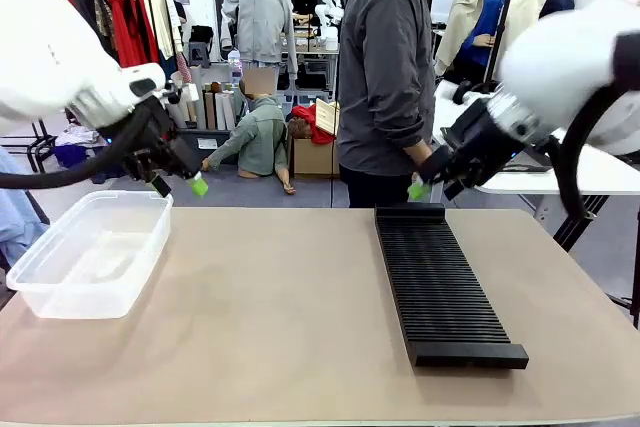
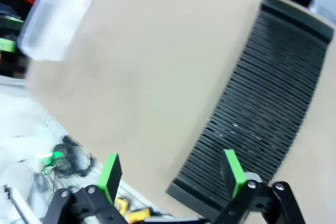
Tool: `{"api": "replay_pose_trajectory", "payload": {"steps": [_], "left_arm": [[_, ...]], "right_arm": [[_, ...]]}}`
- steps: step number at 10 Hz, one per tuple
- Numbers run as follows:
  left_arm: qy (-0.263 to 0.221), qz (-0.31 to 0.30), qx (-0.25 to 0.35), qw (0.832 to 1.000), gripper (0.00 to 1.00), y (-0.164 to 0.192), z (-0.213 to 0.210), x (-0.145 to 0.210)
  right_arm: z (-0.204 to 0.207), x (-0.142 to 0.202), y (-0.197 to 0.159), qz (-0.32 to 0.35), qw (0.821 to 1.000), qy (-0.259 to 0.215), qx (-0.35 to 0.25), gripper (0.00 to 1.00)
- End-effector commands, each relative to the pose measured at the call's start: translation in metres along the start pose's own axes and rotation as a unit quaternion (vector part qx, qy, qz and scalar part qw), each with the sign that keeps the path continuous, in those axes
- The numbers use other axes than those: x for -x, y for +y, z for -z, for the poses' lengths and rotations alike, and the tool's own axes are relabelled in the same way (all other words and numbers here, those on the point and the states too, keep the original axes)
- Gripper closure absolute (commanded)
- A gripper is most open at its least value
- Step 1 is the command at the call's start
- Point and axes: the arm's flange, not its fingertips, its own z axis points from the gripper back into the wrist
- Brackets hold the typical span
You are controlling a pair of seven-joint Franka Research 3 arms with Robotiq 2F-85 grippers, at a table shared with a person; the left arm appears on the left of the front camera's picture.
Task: Sort PCBs into racks and boxes based on the side picked up.
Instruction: Pick up the Blank PCB handed by the Human.
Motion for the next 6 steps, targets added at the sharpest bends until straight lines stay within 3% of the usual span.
{"api": "replay_pose_trajectory", "payload": {"steps": [1, 4, 6], "left_arm": [[-0.012, -0.042, 0.088, 0.995, 0.00, 0.016, -0.018, 0.006], [-0.141, -0.105, 0.248, 0.953, 0.00, 0.063, -0.074, 0.040], [-0.200, -0.123, 0.285, 0.929, 0.00, 0.085, -0.100, 0.072]], "right_arm": [[-0.017, 0.004, -0.032, 0.022, 0.990, -0.014, -0.140, 0.00], [-0.050, 0.027, -0.082, 0.060, 0.955, -0.081, -0.277, 0.00], [-0.066, 0.046, -0.110, 0.081, 0.935, -0.125, -0.322, 0.00]]}}
